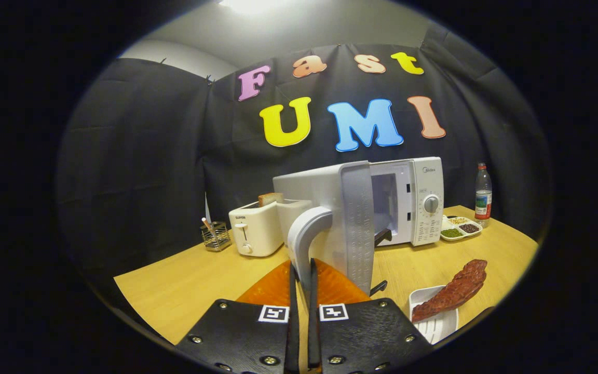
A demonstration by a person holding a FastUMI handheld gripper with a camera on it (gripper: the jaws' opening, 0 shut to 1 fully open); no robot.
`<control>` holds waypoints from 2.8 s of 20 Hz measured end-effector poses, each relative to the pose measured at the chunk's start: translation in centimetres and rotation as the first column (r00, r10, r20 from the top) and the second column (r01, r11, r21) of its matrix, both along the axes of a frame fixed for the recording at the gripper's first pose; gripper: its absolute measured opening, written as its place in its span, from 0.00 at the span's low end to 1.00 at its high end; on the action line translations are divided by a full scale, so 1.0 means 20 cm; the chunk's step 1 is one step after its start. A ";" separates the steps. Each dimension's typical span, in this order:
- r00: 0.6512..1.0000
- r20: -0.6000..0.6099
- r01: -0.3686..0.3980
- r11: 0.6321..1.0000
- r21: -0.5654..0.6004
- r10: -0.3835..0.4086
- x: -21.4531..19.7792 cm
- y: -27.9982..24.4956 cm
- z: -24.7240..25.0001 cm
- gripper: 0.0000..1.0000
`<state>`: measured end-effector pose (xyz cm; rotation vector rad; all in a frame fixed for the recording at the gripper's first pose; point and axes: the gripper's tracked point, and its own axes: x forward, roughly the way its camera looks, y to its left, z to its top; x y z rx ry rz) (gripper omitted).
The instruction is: Open the microwave, put the food inside, and close the microwave door.
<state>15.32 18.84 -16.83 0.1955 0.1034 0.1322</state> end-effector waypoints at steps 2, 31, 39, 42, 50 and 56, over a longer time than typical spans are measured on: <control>1.000 0.009 0.002 1.000 -0.001 -0.002 -0.04 0.13 0.01 0.07; 0.998 0.022 0.054 0.998 0.043 -0.055 -0.37 -0.46 0.14 0.74; 0.949 -0.104 0.310 0.938 0.154 -0.297 -0.26 -1.12 -0.20 0.78; 0.947 -0.186 0.300 0.924 0.237 -0.260 -0.17 -1.15 -0.35 0.78; 0.967 -0.234 0.213 0.811 0.545 -0.096 -0.08 -1.07 -0.44 0.25; 0.972 -0.232 0.179 0.788 0.589 -0.047 -0.05 -1.08 -0.38 0.10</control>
